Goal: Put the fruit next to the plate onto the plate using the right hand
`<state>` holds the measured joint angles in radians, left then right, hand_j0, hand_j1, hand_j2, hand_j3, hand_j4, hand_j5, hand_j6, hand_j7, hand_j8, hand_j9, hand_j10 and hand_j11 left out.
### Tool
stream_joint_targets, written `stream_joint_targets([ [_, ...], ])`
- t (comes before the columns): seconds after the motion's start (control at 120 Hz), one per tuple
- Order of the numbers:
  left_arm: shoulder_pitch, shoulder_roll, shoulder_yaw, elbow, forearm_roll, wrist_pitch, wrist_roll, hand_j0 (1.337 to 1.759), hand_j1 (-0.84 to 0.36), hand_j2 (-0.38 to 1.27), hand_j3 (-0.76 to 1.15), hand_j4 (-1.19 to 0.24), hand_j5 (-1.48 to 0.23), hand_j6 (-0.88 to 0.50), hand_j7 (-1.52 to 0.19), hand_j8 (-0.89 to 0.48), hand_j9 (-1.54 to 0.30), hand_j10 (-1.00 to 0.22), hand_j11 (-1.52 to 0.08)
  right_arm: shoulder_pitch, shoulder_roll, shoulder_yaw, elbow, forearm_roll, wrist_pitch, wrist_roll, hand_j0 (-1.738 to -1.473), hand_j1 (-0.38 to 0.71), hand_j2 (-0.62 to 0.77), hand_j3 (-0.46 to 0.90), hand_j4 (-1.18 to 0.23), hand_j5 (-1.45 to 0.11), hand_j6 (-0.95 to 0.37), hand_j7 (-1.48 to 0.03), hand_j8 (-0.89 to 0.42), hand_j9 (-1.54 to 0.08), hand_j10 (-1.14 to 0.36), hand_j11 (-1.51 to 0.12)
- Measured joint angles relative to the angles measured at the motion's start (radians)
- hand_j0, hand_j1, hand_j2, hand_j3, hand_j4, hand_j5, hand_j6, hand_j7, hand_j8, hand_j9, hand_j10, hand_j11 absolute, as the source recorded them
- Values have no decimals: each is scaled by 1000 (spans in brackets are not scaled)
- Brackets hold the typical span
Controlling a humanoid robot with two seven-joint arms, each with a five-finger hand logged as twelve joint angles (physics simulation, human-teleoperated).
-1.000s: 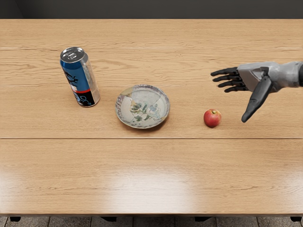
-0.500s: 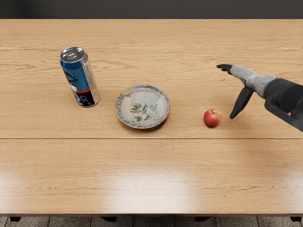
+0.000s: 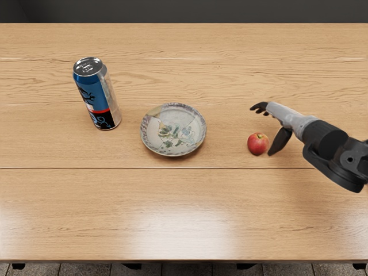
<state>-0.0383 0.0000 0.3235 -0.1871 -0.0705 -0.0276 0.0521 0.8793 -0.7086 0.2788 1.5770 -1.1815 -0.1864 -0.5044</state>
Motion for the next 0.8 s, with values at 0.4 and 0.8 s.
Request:
stream_joint_targets([
  [0.4,0,0,0,0,0,0,0,1658,71,46,0,-232,-301,-232,-301,-232,-301,-232,-301,-6,40,-15,-41,-5,-30,0,-1658,-42,-48,0,-261,-335,-263,-335,-262,-335,-261,-335],
  [0.8,0,0,0,0,0,0,0,1658,71,46,0,-232,-301,-232,-301,-232,-301,-232,-301,-17,70,-32,-72,-4,-54,0,-1658,9,-57,0,-304,-391,-305,-390,-304,-391,-303,-391],
])
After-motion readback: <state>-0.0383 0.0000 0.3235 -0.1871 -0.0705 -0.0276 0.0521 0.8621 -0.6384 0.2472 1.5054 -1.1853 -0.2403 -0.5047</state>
